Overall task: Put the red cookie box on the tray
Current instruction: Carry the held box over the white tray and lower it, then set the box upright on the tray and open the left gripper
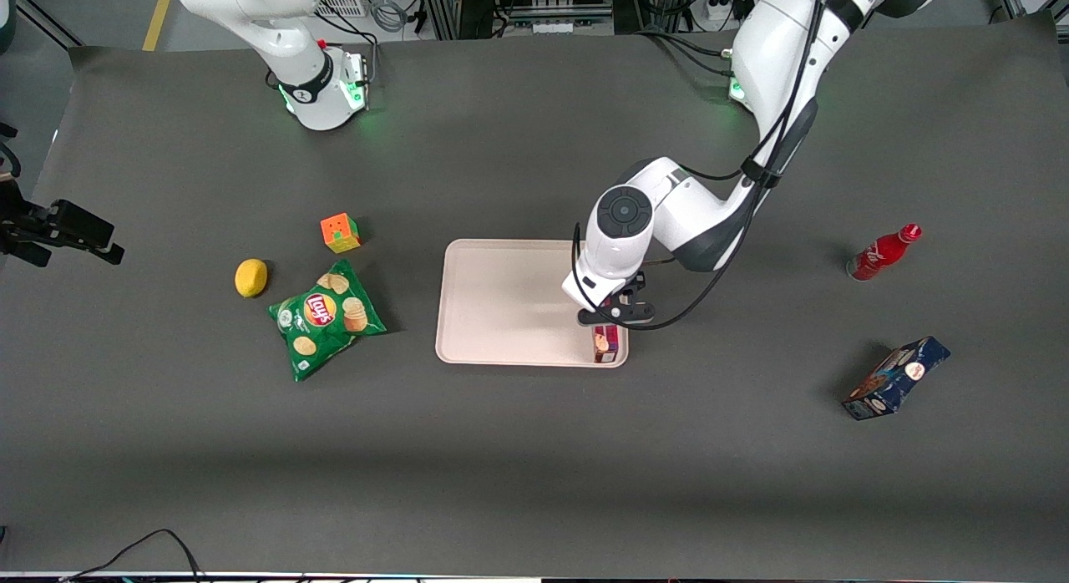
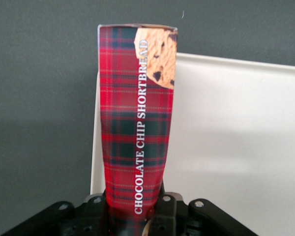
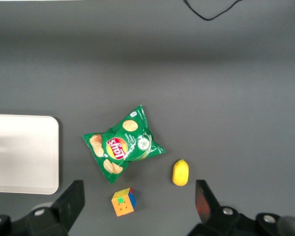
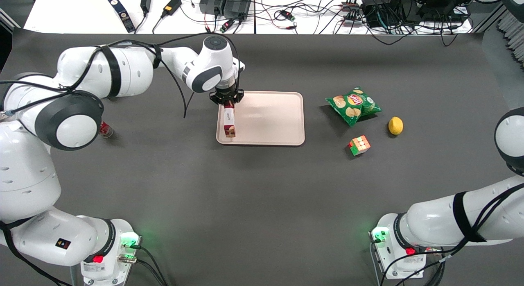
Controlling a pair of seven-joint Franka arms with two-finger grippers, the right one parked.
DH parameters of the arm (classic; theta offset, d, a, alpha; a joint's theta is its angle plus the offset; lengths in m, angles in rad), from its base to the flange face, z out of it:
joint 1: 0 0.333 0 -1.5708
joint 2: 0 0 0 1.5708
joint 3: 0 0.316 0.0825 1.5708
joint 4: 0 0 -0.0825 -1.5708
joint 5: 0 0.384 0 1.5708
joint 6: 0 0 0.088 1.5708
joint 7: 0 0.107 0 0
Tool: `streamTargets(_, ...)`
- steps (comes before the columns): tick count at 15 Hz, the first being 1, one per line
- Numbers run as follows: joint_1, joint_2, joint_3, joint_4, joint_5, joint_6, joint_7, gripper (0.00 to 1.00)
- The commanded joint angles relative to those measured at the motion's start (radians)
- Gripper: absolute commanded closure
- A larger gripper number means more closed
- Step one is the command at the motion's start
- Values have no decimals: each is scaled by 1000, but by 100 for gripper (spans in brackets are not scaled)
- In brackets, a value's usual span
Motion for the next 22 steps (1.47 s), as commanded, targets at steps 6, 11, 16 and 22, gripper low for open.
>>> streamTargets(6, -18, 24, 14, -18, 15, 50, -69, 100)
streamTargets(11, -18, 36, 23, -16, 14, 65, -60, 34)
streamTargets(16, -16, 21, 23, 5, 0, 48, -74, 0)
streamTargets(22, 48, -123, 23, 82, -62, -113, 4, 0)
